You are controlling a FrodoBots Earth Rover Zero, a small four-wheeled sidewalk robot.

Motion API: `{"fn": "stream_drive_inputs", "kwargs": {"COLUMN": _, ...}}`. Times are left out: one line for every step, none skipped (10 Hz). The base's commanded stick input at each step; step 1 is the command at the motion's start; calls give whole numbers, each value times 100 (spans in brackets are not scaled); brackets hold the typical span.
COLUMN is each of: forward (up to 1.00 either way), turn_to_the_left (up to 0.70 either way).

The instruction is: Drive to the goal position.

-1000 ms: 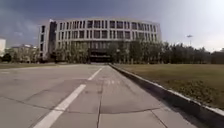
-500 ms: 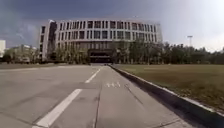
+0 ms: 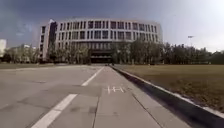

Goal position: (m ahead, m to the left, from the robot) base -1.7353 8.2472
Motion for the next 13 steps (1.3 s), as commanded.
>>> {"fn": "stream_drive_inputs", "kwargs": {"forward": 70, "turn_to_the_left": 0}}
{"fn": "stream_drive_inputs", "kwargs": {"forward": 70, "turn_to_the_left": 0}}
{"fn": "stream_drive_inputs", "kwargs": {"forward": 70, "turn_to_the_left": 0}}
{"fn": "stream_drive_inputs", "kwargs": {"forward": 70, "turn_to_the_left": 0}}
{"fn": "stream_drive_inputs", "kwargs": {"forward": 70, "turn_to_the_left": 0}}
{"fn": "stream_drive_inputs", "kwargs": {"forward": 70, "turn_to_the_left": 0}}
{"fn": "stream_drive_inputs", "kwargs": {"forward": 70, "turn_to_the_left": 0}}
{"fn": "stream_drive_inputs", "kwargs": {"forward": 70, "turn_to_the_left": 0}}
{"fn": "stream_drive_inputs", "kwargs": {"forward": 70, "turn_to_the_left": 0}}
{"fn": "stream_drive_inputs", "kwargs": {"forward": 70, "turn_to_the_left": 0}}
{"fn": "stream_drive_inputs", "kwargs": {"forward": 70, "turn_to_the_left": 0}}
{"fn": "stream_drive_inputs", "kwargs": {"forward": 70, "turn_to_the_left": 0}}
{"fn": "stream_drive_inputs", "kwargs": {"forward": 70, "turn_to_the_left": 0}}
